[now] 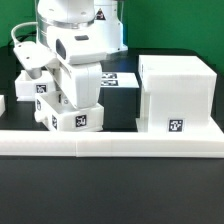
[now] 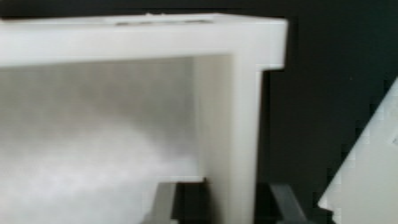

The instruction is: Assemble drawer

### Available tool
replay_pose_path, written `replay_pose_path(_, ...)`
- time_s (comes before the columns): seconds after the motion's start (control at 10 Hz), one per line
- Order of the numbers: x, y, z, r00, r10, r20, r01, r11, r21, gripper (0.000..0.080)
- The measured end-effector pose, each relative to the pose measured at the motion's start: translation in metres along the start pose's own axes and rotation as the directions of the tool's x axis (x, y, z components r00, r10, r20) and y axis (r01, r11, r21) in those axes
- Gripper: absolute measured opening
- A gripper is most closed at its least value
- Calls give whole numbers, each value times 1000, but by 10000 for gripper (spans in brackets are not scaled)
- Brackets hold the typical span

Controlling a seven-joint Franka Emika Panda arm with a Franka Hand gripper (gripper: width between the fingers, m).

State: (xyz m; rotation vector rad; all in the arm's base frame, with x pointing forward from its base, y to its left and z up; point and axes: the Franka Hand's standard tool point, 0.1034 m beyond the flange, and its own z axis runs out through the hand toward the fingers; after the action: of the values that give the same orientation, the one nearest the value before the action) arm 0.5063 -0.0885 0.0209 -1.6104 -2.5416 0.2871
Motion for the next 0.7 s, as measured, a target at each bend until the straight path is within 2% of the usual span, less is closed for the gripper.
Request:
replay_pose_path(0.3, 6, 4, -2, 970, 242, -12, -243, 970, -11, 66)
replay_pose_path(0.4, 13, 6, -4, 951, 309, -16, -309, 951, -26, 60)
replay_pose_path(0.6, 23, 12, -5, 941, 339, -23, -339, 940, -41, 60)
replay_pose_path(0.7, 21, 11, -5, 942, 336, -22, -337, 941, -41, 57)
